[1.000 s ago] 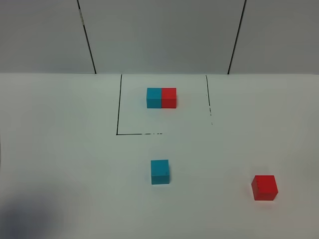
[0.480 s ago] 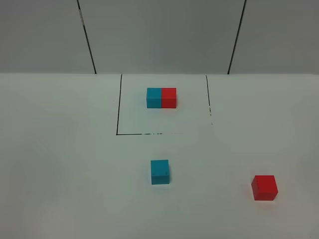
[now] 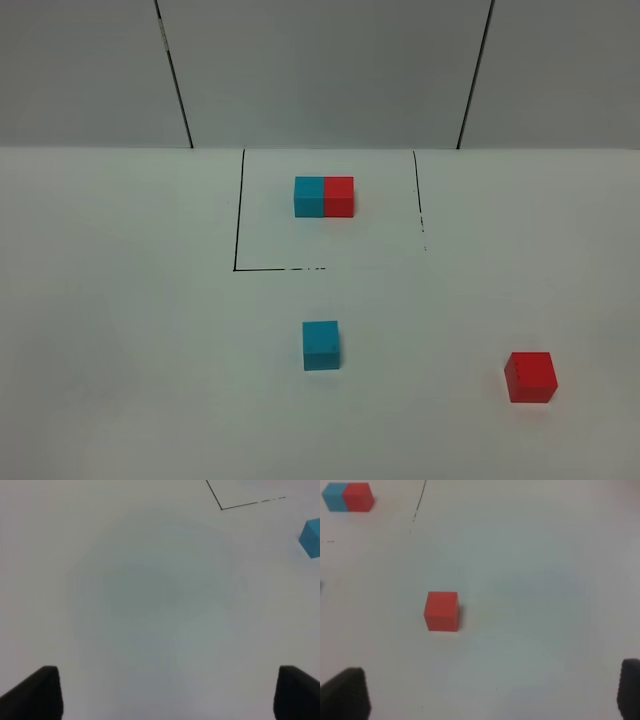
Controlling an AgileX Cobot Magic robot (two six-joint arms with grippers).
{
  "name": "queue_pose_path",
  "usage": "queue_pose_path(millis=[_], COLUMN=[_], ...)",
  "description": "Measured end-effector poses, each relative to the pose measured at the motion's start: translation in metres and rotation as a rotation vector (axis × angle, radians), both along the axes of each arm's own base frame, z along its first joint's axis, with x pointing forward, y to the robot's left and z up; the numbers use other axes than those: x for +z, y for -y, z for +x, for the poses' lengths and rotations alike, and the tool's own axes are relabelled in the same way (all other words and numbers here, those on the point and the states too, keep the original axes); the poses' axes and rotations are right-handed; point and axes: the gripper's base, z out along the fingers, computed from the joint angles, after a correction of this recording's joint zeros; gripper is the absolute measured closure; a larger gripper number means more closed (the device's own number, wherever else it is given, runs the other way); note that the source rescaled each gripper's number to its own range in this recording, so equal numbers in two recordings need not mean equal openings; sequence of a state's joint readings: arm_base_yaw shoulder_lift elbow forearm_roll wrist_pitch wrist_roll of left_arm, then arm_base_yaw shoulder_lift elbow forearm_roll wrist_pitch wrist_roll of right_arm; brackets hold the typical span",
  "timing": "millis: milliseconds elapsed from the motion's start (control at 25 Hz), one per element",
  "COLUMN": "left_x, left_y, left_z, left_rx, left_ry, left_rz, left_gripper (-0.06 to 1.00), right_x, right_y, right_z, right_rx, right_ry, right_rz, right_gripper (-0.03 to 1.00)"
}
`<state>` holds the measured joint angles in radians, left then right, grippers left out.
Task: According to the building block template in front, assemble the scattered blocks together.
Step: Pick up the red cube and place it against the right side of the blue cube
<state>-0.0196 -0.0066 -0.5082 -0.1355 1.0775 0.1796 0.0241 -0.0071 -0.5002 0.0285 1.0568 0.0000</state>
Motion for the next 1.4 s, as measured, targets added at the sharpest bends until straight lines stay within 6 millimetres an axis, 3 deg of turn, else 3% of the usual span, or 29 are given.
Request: queue_pose_path(millis=[320, 1400], left_x=[-0.0003, -0.0004], left_y=[-0.0008, -0.005], left_z=[0.0004, 0.0008], left_rx=[0.023, 0.102], left_ry=[0.0, -0.007], left_rz=[-0.018, -0.056], left_gripper=[0.28, 0.29], right_x=[0.0, 0.0], right_y=[0.0, 0.0], right_z=[0.0, 0.0], right_rx=[0.0, 0.0], right_ry=[0.0, 0.0], right_rz=[0.0, 0.0], right_gripper=[-0.03, -0.03])
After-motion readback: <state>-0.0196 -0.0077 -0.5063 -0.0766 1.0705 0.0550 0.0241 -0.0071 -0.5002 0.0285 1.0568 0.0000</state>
